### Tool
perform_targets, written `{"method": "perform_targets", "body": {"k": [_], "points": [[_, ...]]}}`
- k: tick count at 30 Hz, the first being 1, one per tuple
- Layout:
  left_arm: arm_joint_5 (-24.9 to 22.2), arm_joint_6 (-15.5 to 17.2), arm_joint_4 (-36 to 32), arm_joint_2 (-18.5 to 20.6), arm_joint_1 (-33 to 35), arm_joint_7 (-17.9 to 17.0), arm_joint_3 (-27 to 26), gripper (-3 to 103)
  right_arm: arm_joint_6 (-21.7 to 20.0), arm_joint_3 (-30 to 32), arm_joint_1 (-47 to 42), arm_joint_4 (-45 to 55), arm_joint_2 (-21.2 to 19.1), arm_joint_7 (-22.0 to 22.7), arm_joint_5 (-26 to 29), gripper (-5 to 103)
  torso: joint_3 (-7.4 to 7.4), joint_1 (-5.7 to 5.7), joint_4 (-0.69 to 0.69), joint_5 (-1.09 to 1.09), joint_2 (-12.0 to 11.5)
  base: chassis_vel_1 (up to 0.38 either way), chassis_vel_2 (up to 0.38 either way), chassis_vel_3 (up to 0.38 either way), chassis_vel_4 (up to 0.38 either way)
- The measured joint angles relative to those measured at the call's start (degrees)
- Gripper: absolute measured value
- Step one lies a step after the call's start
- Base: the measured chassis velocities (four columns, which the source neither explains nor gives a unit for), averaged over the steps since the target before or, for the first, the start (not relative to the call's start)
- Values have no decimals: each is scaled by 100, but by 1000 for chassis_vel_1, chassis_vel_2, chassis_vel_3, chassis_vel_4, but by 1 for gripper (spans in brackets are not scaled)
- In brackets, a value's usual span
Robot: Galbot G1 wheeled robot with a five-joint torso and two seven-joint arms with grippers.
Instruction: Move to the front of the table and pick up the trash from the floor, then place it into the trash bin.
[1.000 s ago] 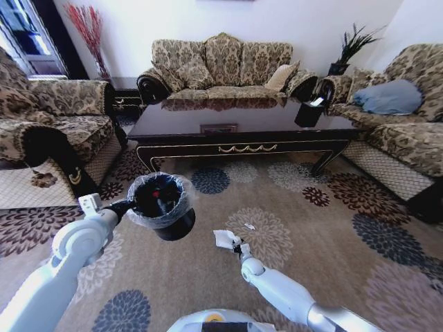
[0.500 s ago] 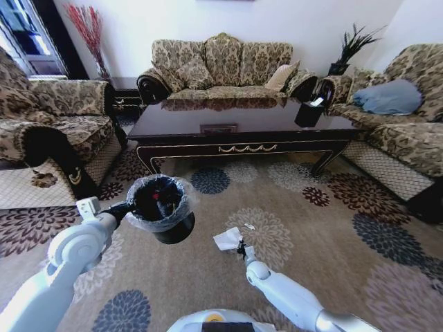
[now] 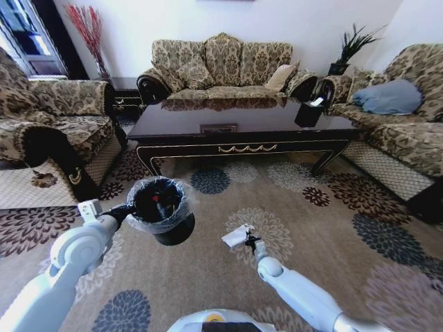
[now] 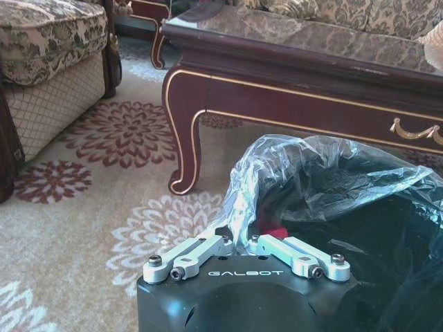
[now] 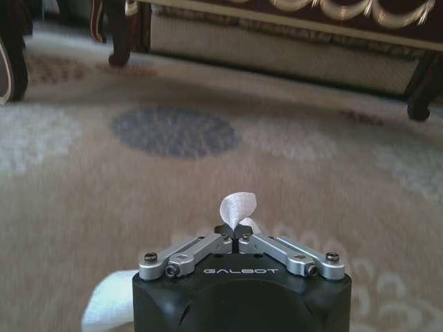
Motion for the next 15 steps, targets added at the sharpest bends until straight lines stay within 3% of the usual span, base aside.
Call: {"method": "perform_targets", "body": {"k": [6, 15], "points": [[36, 0, 45, -55, -12, 9, 107, 4, 26, 212, 158, 515, -160, -24, 131, 0, 0, 0, 0, 0, 0, 0, 0, 0, 0], [276, -1, 164, -216, 89, 92, 377, 4, 399, 546, 543, 1020, -368, -372, 201, 0, 0, 0, 0, 0, 0, 0, 0, 0, 0]]}}
